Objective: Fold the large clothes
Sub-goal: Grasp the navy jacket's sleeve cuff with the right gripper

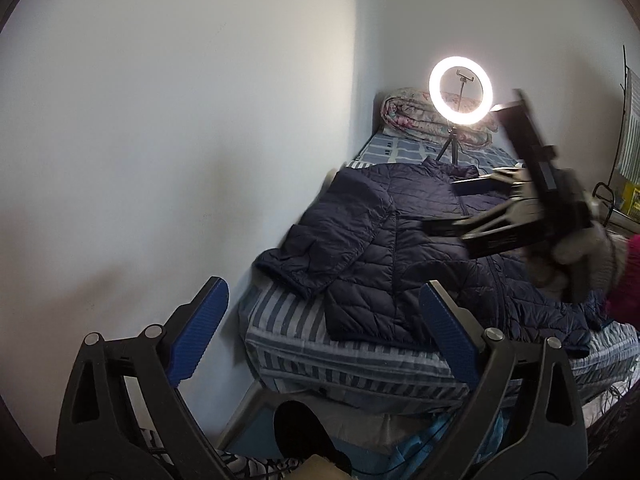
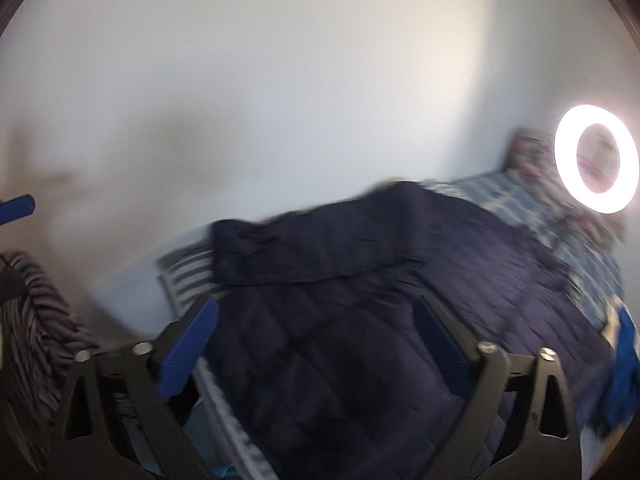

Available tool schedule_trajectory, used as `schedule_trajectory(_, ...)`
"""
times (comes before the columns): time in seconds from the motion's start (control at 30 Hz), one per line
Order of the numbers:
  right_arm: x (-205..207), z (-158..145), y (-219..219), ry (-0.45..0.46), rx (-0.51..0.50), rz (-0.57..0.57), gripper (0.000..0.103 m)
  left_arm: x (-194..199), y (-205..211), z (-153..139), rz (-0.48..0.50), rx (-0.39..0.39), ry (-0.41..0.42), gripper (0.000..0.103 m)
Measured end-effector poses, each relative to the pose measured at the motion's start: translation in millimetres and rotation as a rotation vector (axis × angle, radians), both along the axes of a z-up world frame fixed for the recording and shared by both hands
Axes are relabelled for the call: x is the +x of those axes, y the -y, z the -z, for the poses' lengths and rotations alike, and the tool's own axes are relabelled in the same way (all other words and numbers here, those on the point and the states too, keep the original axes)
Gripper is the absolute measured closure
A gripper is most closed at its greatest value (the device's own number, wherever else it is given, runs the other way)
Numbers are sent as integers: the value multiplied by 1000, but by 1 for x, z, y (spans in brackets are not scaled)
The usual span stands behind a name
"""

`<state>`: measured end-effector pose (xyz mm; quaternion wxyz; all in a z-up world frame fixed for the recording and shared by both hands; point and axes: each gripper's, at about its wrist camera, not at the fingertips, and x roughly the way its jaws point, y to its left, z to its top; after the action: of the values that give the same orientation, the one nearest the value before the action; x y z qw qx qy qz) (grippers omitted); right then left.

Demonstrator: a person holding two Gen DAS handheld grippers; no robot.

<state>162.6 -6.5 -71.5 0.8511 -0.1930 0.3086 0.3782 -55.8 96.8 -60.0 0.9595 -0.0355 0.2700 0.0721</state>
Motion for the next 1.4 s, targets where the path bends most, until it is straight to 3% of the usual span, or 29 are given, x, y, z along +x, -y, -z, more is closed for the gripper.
schedule_trajectory(0.07,3,10,-25,-33,-8,-66,13,-2,-1,1,-1,-3,-5,5)
schedule_trajectory(0.2,13,40,-76,-140,-45,-172,37,-5,-5,3,-4,-9,-8,5)
schedule_trajectory(0.33,22,73,-119,-219,-93,-224,40,-1,-16,3,-9,-22,-7,5)
schedule_trajectory(0.4,27,86,-135,-238,-116,-232,50,1,-20,5,-12,-28,-12,5)
schedule_trajectory(0.6,34,119,-169,-274,-152,-258,53,7,-33,14,-24,-62,-23,5)
schedule_trajectory(0.83,45,151,-190,-325,-171,-218,59,14,-35,16,-24,-43,-33,5)
schedule_trajectory(0.93,50,159,-192,-318,-209,-178,82,19,-35,17,-25,-39,-35,5)
schedule_trajectory(1.0,55,158,-189,-339,-196,-159,93,23,-34,16,-24,-40,-36,5)
schedule_trajectory(1.2,70,124,-161,-382,-59,-135,96,42,-24,9,5,-15,-26,5)
schedule_trajectory(1.4,97,68,-100,-386,110,-34,96,74,-2,-5,67,3,-19,5)
